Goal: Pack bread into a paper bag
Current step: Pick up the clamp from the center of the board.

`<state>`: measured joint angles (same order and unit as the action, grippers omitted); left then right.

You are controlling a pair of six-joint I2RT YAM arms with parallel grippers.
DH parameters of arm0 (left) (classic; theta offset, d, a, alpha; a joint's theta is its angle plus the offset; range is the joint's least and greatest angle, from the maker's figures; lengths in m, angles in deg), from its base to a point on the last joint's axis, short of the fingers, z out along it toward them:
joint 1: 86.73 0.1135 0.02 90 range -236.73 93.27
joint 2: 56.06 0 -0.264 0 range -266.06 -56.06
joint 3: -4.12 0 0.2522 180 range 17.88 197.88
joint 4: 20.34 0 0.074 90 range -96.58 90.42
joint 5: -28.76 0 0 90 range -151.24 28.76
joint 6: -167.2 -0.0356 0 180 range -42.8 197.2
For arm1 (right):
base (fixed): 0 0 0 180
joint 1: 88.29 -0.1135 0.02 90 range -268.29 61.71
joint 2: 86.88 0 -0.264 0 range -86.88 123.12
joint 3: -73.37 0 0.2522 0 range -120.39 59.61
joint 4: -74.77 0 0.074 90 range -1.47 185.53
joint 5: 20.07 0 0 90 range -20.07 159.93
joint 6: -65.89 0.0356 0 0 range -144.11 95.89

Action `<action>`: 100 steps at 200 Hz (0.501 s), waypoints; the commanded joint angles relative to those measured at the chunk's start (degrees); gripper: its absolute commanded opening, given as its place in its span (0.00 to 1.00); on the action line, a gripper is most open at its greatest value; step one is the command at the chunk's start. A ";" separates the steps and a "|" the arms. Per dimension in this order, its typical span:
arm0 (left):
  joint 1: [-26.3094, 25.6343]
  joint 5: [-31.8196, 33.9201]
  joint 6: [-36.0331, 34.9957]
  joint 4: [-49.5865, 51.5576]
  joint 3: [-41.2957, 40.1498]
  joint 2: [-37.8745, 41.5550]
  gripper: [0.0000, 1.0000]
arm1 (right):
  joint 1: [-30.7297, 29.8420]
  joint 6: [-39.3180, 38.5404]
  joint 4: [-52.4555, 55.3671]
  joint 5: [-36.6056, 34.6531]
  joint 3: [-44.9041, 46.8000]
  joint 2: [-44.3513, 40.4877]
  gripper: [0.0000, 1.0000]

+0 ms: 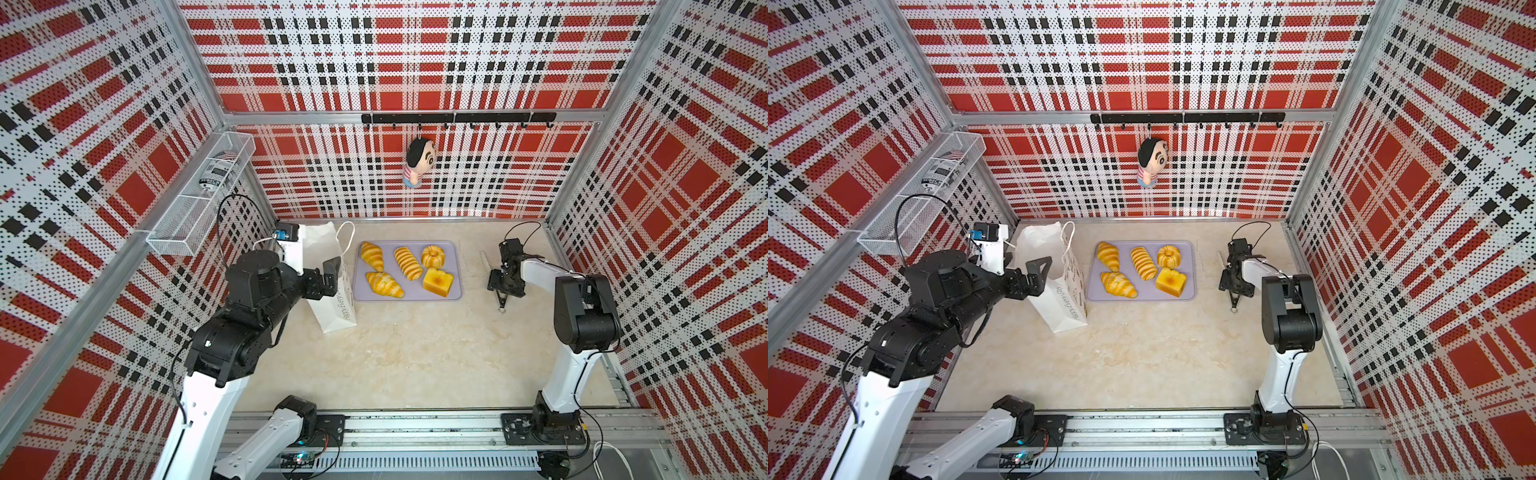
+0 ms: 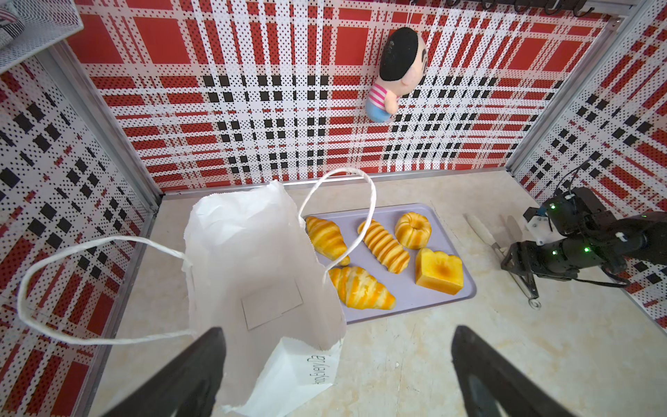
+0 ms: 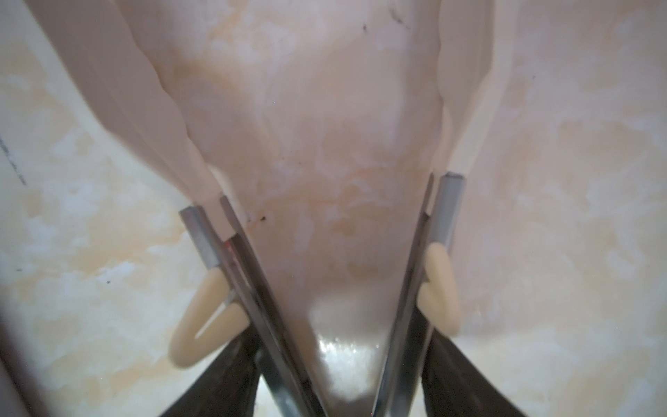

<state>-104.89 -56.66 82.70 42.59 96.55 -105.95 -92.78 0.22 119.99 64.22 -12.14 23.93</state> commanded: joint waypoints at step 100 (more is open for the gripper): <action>-0.22 5.74 1.53 0.01 1.75 1.18 0.98 | -1.00 -2.67 7.41 -0.07 1.01 -3.01 0.56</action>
<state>-104.89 -51.70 83.44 42.65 97.08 -105.19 -92.83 -1.17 121.30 64.50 -12.29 23.58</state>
